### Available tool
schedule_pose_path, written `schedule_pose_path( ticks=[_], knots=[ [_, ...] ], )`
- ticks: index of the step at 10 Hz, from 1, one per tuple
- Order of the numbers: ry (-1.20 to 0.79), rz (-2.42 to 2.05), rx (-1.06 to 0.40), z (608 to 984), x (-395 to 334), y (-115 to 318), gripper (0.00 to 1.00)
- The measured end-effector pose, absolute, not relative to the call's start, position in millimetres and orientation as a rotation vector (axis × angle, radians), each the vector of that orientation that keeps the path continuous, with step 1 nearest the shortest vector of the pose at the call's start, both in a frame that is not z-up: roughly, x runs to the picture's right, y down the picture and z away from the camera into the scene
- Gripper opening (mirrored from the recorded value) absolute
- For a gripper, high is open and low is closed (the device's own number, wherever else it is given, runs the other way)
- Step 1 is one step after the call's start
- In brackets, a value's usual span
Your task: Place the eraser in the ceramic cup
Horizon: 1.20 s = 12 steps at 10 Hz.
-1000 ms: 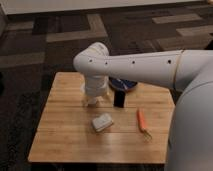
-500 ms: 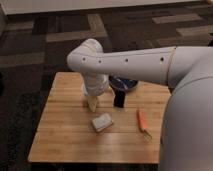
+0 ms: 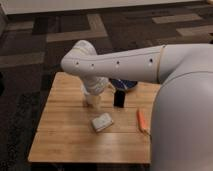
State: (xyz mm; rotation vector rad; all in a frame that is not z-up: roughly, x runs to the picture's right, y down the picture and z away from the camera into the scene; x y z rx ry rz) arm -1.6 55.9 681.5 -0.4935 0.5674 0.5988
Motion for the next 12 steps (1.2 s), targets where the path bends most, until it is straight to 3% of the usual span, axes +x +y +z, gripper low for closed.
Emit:
schedule_pose_path(
  ticks=[12],
  knots=[
    [0.508, 0.66, -0.528, 708.1, 41.4, 48.3, 0.65]
  ],
)
